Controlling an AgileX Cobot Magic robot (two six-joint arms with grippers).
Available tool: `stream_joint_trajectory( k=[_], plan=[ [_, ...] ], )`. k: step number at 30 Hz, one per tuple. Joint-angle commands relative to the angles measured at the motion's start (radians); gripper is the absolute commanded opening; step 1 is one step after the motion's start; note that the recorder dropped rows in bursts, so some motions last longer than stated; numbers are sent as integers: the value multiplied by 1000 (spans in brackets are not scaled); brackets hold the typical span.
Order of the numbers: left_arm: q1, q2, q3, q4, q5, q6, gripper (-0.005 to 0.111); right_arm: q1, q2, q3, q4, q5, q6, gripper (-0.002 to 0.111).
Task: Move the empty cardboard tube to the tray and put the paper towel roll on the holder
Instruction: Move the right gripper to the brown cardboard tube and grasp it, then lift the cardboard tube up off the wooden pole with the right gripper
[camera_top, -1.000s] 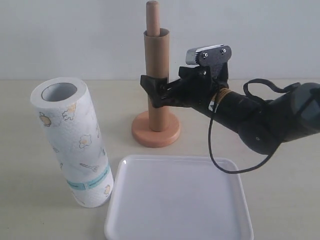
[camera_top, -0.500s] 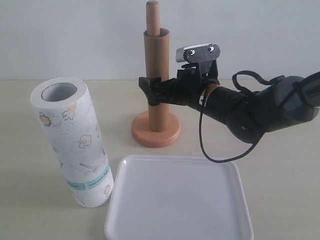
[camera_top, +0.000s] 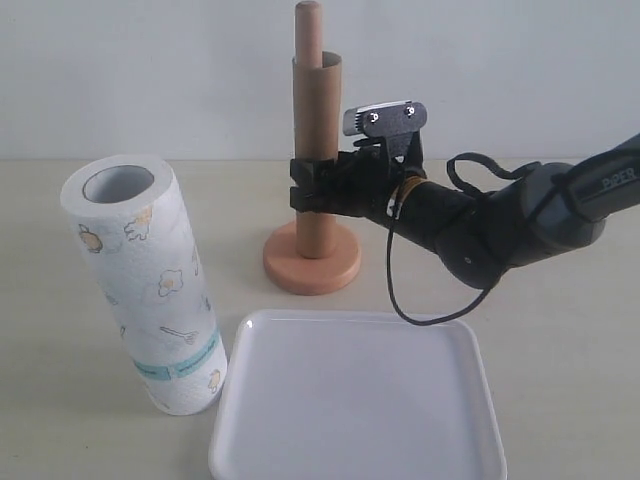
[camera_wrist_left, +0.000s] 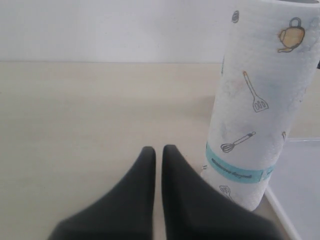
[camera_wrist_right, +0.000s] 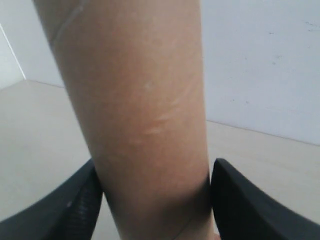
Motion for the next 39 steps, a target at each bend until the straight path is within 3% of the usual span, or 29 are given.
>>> stream_joint_trajectory(
  k=[1, 16, 24, 31, 39],
  plan=[
    [-3, -3, 4, -8, -1, 2, 4, -1, 0, -7, -4, -7, 12, 0],
    [-3, -3, 4, -8, -1, 2, 4, -1, -288, -7, -1, 29, 6, 0],
    [-3, -3, 4, -8, -1, 2, 4, -1, -616, -7, 3, 43, -12, 0],
    [-3, -3, 4, -8, -1, 2, 4, -1, -922, -7, 3, 377, -81, 0],
    [-3, -3, 4, -8, -1, 2, 4, -1, -1106, -7, -1, 928, -249, 0]
  ],
)
